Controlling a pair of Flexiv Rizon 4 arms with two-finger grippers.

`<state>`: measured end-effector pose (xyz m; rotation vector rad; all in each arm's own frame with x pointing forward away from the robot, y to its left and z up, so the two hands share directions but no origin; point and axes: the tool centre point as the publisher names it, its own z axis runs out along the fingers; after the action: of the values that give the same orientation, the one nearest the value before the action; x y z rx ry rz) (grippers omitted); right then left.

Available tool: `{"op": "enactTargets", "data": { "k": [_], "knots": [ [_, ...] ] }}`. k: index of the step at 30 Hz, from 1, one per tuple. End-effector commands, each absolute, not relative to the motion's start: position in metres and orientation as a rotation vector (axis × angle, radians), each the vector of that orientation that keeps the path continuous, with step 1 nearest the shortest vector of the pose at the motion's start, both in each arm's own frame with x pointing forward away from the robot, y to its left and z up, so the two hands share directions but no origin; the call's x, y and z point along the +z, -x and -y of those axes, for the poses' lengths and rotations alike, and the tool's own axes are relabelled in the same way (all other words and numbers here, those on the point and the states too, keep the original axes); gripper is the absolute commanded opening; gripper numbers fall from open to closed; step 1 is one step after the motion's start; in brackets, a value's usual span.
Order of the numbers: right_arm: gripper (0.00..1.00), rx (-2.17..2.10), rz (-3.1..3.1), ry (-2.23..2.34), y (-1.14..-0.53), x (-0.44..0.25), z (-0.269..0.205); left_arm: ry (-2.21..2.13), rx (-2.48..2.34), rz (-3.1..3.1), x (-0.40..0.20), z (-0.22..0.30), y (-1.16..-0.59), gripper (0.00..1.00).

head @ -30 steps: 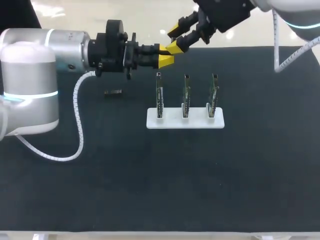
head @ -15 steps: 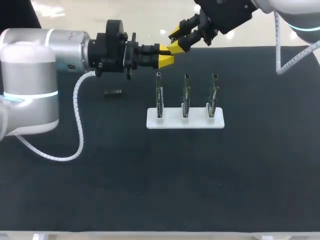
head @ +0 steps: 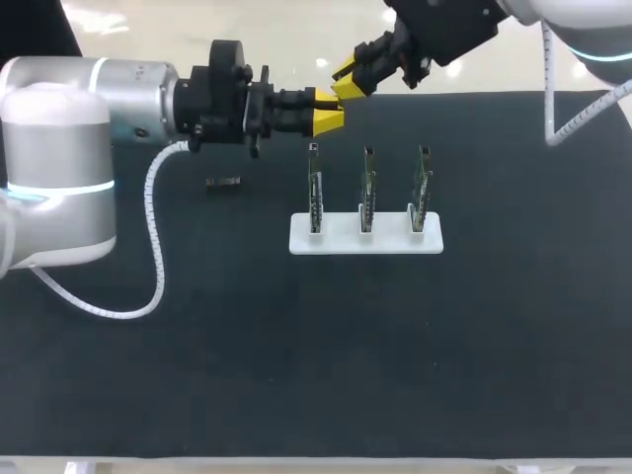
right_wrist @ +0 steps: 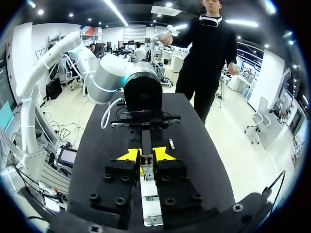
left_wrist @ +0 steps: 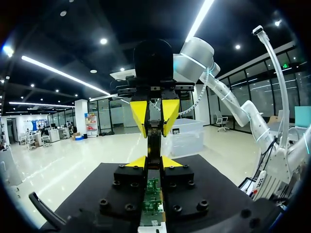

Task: Pick up the optical module with the left hand, and insert it into the network port with the right hand.

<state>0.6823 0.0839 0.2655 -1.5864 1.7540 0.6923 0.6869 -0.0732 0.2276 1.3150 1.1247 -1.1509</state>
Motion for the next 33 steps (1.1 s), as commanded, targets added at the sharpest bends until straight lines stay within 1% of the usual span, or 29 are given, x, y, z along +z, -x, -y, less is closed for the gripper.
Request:
{"op": "enactTargets", "data": {
  "k": [1,6,7,8,24,27,33],
  "knots": [
    [0.00,0.691,-1.759,1.587,-0.681,0.265,-0.085,-1.315,-1.150,-1.125,0.228,0.073,-0.689,0.00],
    [0.00,0.691,-1.760,1.588,-0.681,0.265,-0.086,-1.315,-1.150,-1.125,0.228,0.073,-0.689,0.00],
    [0.00,0.692,-1.760,1.588,-0.681,0.265,-0.086,-1.315,-1.150,-1.125,0.228,0.073,-0.689,0.73],
    [0.00,0.692,-1.761,1.588,-0.681,0.265,-0.086,-1.315,-1.150,-1.125,0.228,0.073,-0.689,1.00],
    [0.00,0.697,-1.757,1.598,-0.685,0.264,-0.085,-1.332,-1.135,-1.164,0.230,0.068,-0.692,1.00],
    [0.00,0.699,-1.756,1.600,-0.686,0.264,-0.085,-1.371,-1.123,-1.206,0.232,0.059,-0.696,1.00],
    [0.00,0.703,-1.758,1.604,-0.690,0.265,-0.084,-1.489,-1.066,-1.312,0.230,0.023,-0.709,1.00]
  ]
}}
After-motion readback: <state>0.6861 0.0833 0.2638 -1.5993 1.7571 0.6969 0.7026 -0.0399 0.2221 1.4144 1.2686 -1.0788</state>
